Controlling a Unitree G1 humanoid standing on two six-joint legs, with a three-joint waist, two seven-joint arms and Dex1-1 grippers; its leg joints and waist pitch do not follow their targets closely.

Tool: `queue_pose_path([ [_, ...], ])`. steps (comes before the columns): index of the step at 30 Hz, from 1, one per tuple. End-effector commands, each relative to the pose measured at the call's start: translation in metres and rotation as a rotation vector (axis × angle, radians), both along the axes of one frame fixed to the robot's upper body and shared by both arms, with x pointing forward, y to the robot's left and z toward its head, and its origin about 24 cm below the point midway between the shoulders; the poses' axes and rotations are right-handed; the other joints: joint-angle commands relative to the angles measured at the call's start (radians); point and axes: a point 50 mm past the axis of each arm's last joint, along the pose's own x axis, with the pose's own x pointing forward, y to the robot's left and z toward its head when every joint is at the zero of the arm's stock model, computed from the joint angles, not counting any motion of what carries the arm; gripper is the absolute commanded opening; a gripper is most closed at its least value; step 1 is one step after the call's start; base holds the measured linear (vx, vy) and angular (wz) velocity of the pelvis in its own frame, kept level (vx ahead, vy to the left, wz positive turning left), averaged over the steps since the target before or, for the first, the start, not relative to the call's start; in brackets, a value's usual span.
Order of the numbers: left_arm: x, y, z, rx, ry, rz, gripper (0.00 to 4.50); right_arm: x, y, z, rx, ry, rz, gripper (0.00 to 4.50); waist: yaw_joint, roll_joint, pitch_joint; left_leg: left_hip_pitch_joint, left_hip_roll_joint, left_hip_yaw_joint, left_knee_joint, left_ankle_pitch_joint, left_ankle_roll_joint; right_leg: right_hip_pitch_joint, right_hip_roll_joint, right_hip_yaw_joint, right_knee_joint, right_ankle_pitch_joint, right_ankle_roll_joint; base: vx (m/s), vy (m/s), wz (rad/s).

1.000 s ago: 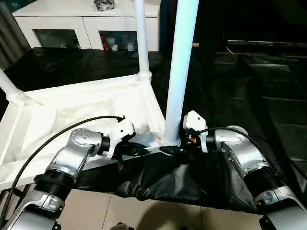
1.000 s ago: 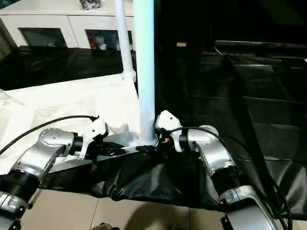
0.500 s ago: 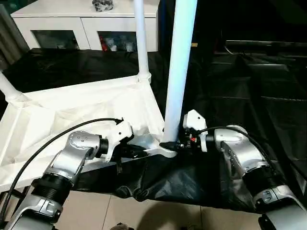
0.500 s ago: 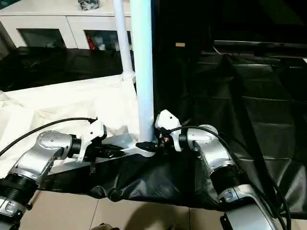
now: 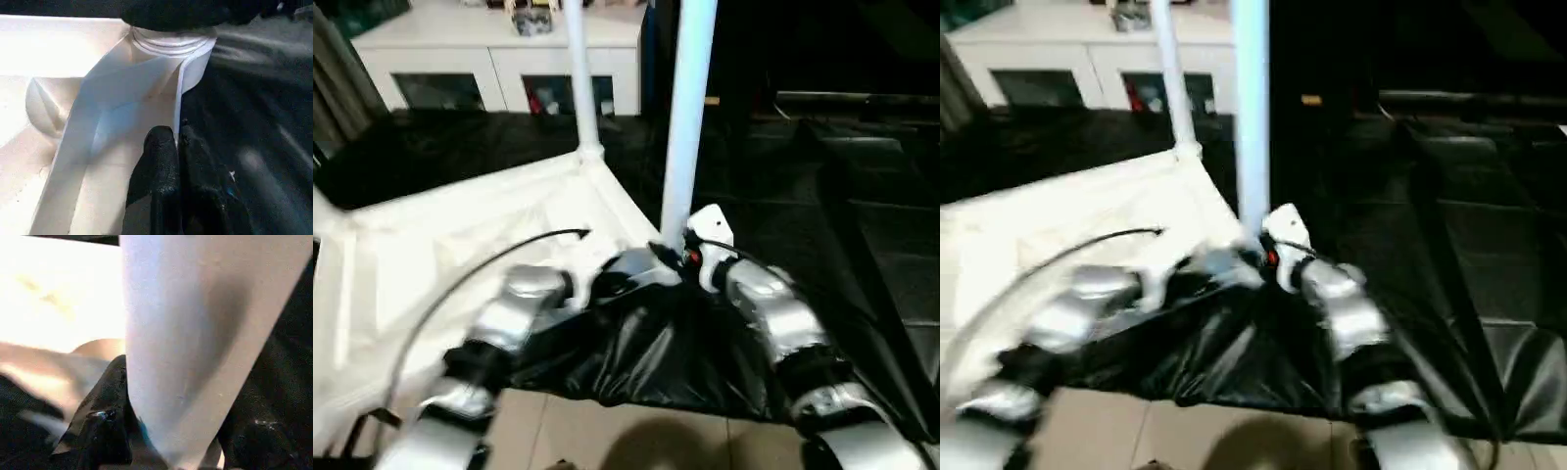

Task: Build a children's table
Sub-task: Rotate leg to tighten

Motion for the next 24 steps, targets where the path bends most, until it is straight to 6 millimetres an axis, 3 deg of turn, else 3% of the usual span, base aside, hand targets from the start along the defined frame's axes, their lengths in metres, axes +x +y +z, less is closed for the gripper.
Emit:
queue_pose_path([
  [1,0.017,-0.026,0.013,-0.049,-0.088,0.184,0.00,-0.016,0.056,-0.022,0.039,0.130,0.030,1.98,-0.015,-0.021,-0.037,0.022,0.020,-0.024,-0.071,-0.419,0.007,0.005,-0.061,0.021,-0.126,-0.697,-0.046,0.000,0.000,0.00],
  [3,0.018,-0.029,0.015,-0.053,-0.099,0.178,0.00,-0.014,0.061,-0.019,0.063,0.124,0.010,1.98,-0.024,-0.023,-0.039,0.028,0.018,-0.027,-0.067,-0.450,0.016,0.004,-0.065,0.013,-0.136,-0.716,-0.033,0.000,0.000,0.00],
  [5,0.017,-0.033,0.018,-0.068,-0.112,0.137,0.00,-0.012,0.065,-0.013,0.071,0.095,0.003,1.98,-0.034,-0.015,-0.039,0.016,0.024,-0.033,-0.080,-0.469,0.028,0.017,-0.064,0.005,-0.137,-0.680,-0.030,0.000,0.000,0.00],
  [6,0.017,-0.033,0.018,-0.071,-0.119,0.114,0.00,-0.011,0.065,-0.012,0.083,0.090,0.003,2.50,-0.037,-0.015,-0.043,0.015,0.027,-0.035,-0.084,-0.487,0.033,0.019,-0.069,0.001,-0.136,-0.656,-0.034,0.000,0.000,0.00],
  [7,0.016,-0.031,0.018,-0.074,-0.118,0.099,0.00,-0.010,0.062,-0.010,0.089,0.077,0.006,2.63,-0.038,-0.013,-0.042,0.015,0.028,-0.034,-0.085,-0.491,0.034,0.021,-0.071,-0.001,-0.138,-0.650,-0.037,0.000,0.000,0.00],
  [10,0.014,-0.026,0.019,-0.079,-0.126,0.060,0.00,-0.008,0.057,-0.006,0.115,0.062,0.026,2.69,-0.045,-0.012,-0.044,0.000,0.031,-0.037,-0.091,-0.492,0.038,0.030,-0.079,-0.004,-0.133,-0.620,-0.041,0.000,0.000,0.00],
  [14,0.008,-0.014,0.018,-0.071,-0.137,-0.049,0.00,-0.003,0.037,0.000,0.079,0.011,0.099,3.14,-0.050,-0.013,-0.047,0.005,0.030,-0.033,-0.085,-0.478,0.049,0.024,-0.084,0.001,-0.135,-0.607,-0.065,0.000,0.000,0.00],
  [18,0.002,-0.005,0.019,-0.081,-0.138,-0.142,0.00,-0.007,0.025,0.003,0.047,0.000,0.231,3.38,-0.036,-0.021,-0.050,-0.002,0.034,-0.025,-0.085,-0.393,0.073,0.030,-0.087,0.010,-0.127,-0.561,-0.090,0.000,0.000,0.00],
  [19,-0.003,0.003,0.022,-0.095,-0.129,-0.224,0.00,-0.014,0.014,0.003,0.013,0.010,0.368,3.38,-0.034,-0.024,-0.051,-0.003,0.037,-0.023,-0.084,-0.371,0.077,0.028,-0.088,0.014,-0.123,-0.536,-0.107,0.000,0.000,0.00],
  [21,-0.007,0.009,0.024,-0.102,-0.126,-0.281,0.00,-0.019,0.006,0.004,0.005,0.019,0.459,3.38,-0.021,-0.025,-0.054,-0.009,0.043,-0.020,-0.085,-0.327,0.094,0.036,-0.088,0.019,-0.111,-0.473,-0.128,0.000,0.000,0.00],
  [24,-0.010,0.016,0.027,-0.118,-0.113,-0.326,0.00,-0.025,-0.001,0.006,-0.007,0.031,0.566,3.38,0.002,-0.028,-0.056,-0.009,0.048,-0.012,-0.080,-0.277,0.101,0.033,-0.084,0.025,-0.097,-0.408,-0.160,0.000,0.000,0.00],
])
